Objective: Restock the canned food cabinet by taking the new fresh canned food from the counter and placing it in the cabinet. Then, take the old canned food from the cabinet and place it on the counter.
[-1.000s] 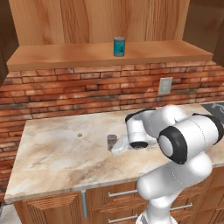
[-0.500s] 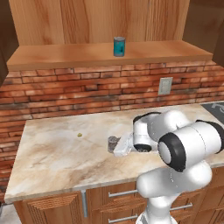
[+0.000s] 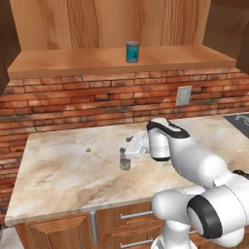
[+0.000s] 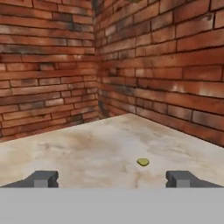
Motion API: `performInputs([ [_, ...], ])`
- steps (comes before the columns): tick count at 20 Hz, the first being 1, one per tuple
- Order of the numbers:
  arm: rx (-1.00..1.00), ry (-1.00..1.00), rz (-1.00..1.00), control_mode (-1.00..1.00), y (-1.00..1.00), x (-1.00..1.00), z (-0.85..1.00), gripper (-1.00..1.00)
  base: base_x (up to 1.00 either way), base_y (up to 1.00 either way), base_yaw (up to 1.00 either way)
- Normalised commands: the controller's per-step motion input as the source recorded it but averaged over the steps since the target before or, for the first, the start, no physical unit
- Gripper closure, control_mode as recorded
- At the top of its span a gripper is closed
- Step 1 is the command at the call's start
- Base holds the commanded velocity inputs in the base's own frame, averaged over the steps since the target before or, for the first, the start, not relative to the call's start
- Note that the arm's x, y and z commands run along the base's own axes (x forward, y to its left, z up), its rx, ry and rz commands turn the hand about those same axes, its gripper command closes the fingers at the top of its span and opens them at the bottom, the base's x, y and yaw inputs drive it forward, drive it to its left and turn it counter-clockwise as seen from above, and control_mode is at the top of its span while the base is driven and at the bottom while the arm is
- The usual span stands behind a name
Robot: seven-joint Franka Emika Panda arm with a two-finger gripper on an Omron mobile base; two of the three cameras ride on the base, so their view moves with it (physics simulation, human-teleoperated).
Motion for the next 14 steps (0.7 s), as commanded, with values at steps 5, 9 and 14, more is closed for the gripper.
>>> performInputs([
  [5,0.00,-0.03,0.00,-1.00,0.01,-0.88,1.00,-1.00,0.00,0.00,0.00],
  [9,0.00,-0.04,0.00,-1.00,0.00,-1.00,1.00,-1.00,0.00,0.00,0.00],
  [14,0.00,-0.12,-0.03,-1.00,-0.28,-1.00,1.00,-1.00,0.00,0.00,0.00],
])
